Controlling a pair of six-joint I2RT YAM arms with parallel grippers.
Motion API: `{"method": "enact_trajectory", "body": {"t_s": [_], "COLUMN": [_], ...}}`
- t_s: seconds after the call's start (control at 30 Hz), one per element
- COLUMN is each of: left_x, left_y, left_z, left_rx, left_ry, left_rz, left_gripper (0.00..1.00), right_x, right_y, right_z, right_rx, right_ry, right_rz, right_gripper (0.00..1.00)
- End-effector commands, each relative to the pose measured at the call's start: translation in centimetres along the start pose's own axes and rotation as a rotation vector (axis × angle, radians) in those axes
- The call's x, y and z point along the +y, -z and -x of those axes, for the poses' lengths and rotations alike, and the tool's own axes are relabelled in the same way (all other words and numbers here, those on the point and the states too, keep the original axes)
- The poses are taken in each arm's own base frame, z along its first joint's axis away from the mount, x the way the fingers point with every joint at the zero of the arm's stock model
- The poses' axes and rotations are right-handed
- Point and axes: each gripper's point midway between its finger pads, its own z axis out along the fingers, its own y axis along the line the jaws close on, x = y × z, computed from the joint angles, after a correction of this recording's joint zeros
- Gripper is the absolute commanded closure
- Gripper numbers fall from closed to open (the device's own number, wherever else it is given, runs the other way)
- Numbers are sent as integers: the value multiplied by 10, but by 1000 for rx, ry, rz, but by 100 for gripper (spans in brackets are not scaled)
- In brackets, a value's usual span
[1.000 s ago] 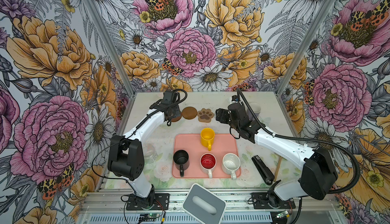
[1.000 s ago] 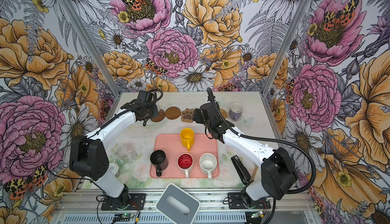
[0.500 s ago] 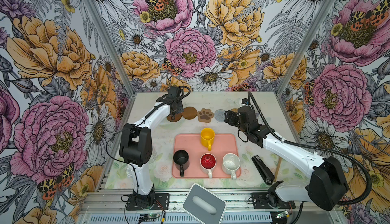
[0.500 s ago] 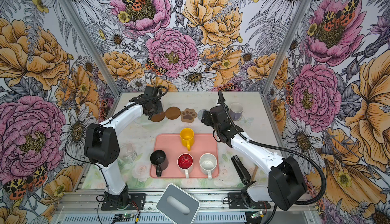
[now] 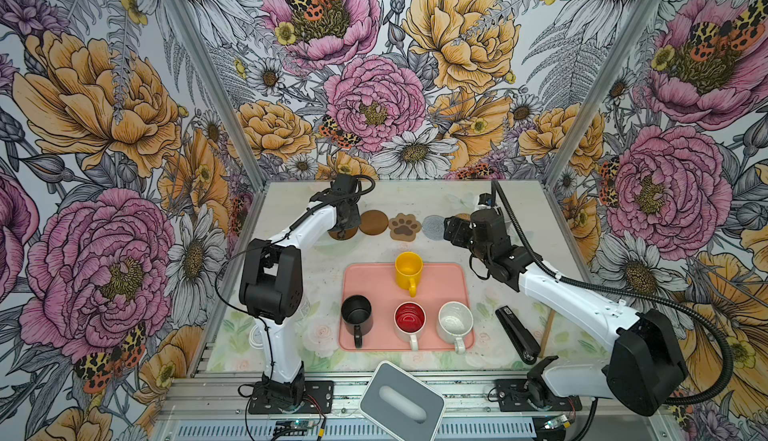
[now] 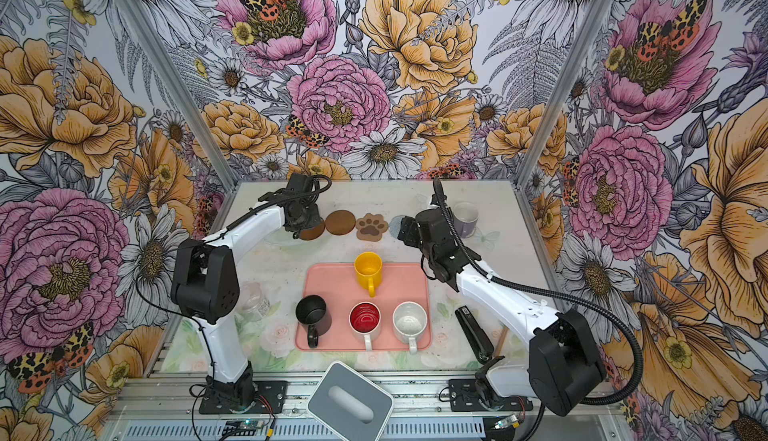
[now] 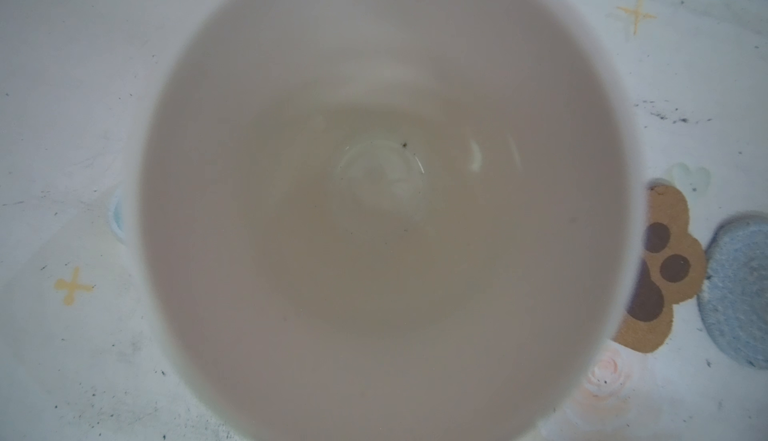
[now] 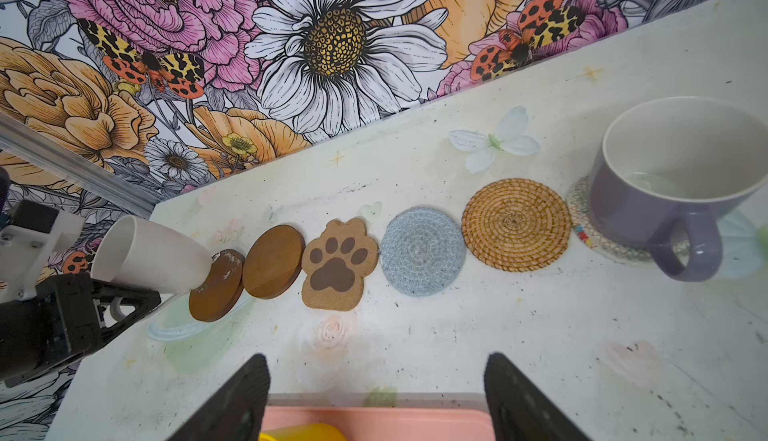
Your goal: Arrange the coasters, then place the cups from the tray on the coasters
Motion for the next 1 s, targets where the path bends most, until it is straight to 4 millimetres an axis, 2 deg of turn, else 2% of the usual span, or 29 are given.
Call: {"method": "enact_trajectory", "body": {"t_s": [0.0, 0.97], "left_x": [2, 11], "left_y": [3, -27], "left_z": [18, 3], "left_rx": [-61, 20], "left_ry": [24, 52], "left_rz": [1, 16], "left_gripper": [100, 100], "right_x": [2, -1], "right_y": [3, 1], "right_z": [4, 3], "right_rx": [-15, -10], "right_ry": [-17, -25], "right_rz": [22, 27], "right_gripper": [17, 17]}}
